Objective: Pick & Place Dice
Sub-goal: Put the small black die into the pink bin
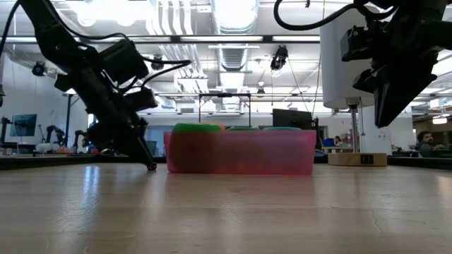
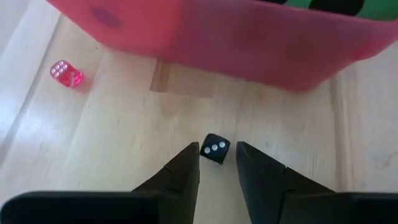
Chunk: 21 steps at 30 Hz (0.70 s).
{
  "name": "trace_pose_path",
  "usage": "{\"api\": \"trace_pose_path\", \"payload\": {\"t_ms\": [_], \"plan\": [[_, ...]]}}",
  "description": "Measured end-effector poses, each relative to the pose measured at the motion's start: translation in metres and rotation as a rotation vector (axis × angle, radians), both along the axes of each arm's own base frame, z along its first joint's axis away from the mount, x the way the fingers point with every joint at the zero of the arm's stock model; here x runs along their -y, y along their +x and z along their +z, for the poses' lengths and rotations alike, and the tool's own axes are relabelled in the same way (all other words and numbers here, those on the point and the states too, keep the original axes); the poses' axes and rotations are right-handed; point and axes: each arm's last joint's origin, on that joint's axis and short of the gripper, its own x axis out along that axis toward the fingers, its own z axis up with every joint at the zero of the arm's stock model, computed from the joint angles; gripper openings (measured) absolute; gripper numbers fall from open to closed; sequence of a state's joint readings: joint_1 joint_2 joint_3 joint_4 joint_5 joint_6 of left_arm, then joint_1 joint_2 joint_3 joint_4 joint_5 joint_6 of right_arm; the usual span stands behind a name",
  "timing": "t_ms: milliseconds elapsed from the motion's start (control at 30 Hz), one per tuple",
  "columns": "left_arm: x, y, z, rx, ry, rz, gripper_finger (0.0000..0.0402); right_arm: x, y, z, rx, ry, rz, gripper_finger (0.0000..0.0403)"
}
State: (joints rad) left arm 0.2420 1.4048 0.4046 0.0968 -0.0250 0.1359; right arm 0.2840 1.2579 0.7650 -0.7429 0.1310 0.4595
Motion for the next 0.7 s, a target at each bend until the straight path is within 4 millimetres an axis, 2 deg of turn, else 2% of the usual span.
{"api": "trace_pose_path", "payload": {"t_ms": [367,700], "plan": [[-0.002,0.003,0.001,0.036,0.016,-0.004,0.0108,0.0,0.0,0.0,0.0,0.0,0.0,0.0034],[-0.004,0.014,-0.019,-0.02,-0.002,-0.006,0.0108,0.0,0.0,0.0,-0.002,-0.001,0.0,0.0034]]}}
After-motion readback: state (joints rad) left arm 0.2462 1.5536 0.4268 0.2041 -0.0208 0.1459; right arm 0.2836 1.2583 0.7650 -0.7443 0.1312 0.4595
